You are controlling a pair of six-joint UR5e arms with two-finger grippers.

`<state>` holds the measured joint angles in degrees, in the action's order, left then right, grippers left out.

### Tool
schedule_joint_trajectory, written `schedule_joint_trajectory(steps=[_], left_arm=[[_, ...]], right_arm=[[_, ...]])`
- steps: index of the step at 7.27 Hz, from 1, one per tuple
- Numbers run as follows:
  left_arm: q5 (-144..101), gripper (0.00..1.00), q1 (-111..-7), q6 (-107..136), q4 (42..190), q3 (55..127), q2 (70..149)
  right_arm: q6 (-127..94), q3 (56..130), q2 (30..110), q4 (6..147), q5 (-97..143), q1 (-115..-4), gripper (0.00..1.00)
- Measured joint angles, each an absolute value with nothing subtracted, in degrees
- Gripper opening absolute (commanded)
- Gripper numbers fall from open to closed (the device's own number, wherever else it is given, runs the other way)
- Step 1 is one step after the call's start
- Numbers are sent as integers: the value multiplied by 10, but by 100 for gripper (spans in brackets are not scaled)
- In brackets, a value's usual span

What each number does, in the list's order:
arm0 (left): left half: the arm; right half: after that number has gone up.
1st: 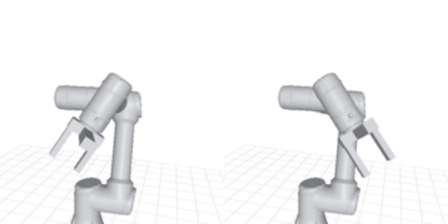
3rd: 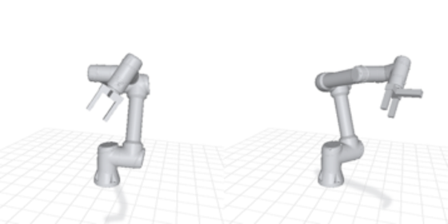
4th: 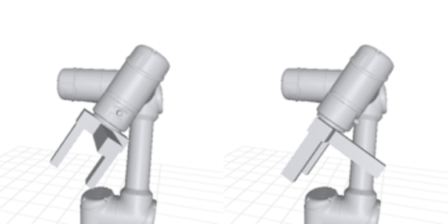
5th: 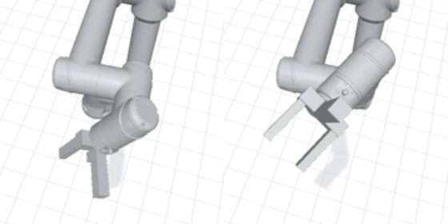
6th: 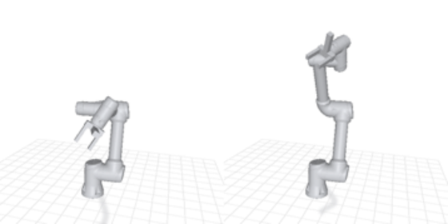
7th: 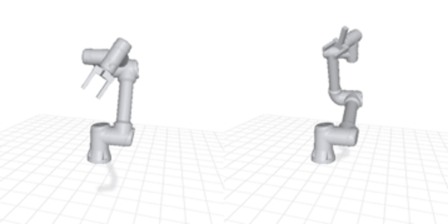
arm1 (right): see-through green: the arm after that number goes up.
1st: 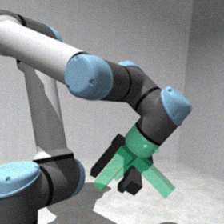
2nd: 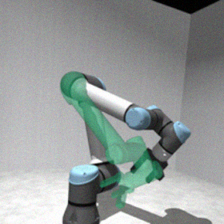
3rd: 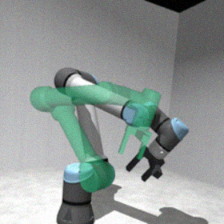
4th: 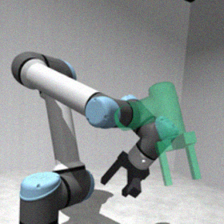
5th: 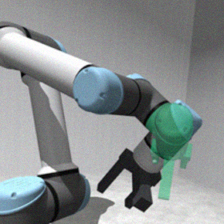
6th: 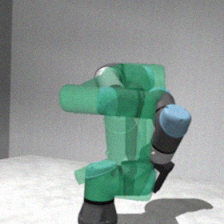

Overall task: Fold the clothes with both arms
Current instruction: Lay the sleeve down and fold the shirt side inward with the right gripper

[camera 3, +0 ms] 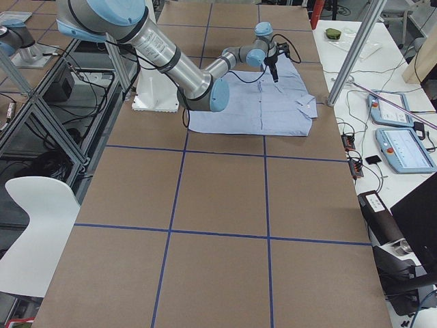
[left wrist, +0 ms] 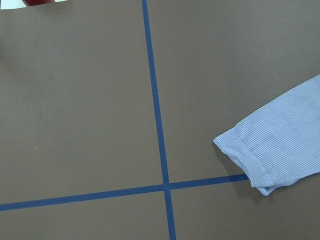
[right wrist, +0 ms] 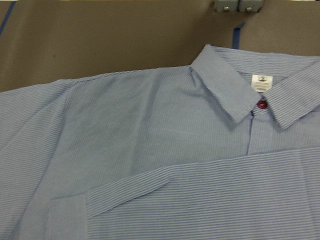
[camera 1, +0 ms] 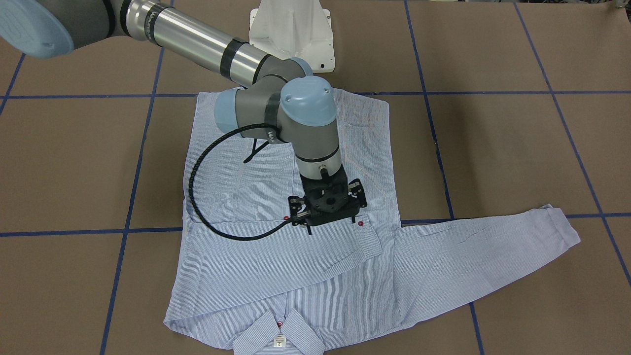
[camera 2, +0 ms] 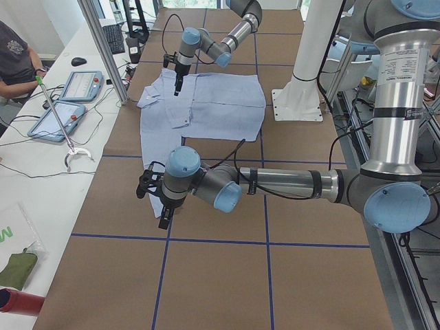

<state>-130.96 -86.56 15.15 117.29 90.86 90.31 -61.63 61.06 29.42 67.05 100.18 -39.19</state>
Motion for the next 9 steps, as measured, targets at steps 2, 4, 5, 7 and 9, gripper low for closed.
schedule_joint_trajectory(steps=[2,4,5,7,9], left_arm=[[-1310,100,-863,162,1178,907,912],[-1310,100,-860,171,1178,908,921],[-1310,100,-860,173,1178,909,923],[-1310,100,-860,174,1177,911,927],[-1310,100,-860,174,1177,912,929]], right_arm=[[-625,642,358,672,1011,-432,99],[-620,656,404,672,1016,-464,99],[-610,651,416,672,1011,-474,99],[-590,619,420,664,993,-485,99],[-583,571,416,632,974,-487,94]])
